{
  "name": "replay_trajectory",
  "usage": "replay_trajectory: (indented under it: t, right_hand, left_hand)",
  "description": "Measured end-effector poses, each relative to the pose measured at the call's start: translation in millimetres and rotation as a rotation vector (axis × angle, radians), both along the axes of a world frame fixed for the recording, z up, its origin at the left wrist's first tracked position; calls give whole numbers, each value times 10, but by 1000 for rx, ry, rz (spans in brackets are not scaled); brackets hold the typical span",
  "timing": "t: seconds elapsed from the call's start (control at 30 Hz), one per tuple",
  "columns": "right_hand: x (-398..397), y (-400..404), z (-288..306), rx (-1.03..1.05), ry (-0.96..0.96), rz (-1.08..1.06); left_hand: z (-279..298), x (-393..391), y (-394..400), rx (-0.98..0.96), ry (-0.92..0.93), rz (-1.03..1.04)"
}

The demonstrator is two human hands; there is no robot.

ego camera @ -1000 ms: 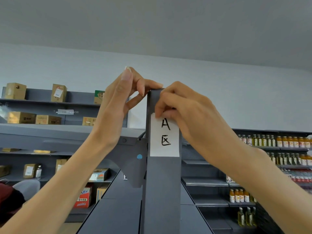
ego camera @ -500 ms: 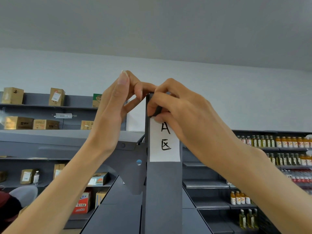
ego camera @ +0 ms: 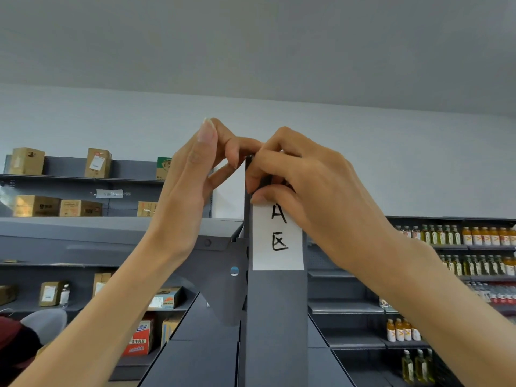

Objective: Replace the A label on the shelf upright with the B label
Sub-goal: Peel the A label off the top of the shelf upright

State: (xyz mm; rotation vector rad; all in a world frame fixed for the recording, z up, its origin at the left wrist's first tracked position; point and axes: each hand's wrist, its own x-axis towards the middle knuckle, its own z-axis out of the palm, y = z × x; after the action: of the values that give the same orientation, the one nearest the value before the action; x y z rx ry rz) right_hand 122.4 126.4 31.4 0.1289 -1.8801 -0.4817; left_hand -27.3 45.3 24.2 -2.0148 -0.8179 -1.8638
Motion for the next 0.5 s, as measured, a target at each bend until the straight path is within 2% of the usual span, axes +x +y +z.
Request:
replay_trajectory:
  t: [0.13,0.5]
  right_hand:
    - [-1,-3,-3,28,12,-16]
    - [-48,-104,-23,154,41,-283]
  left_hand:
    - [3,11,7,-3,-4,-6]
    - [3,27,18,19,-22,18]
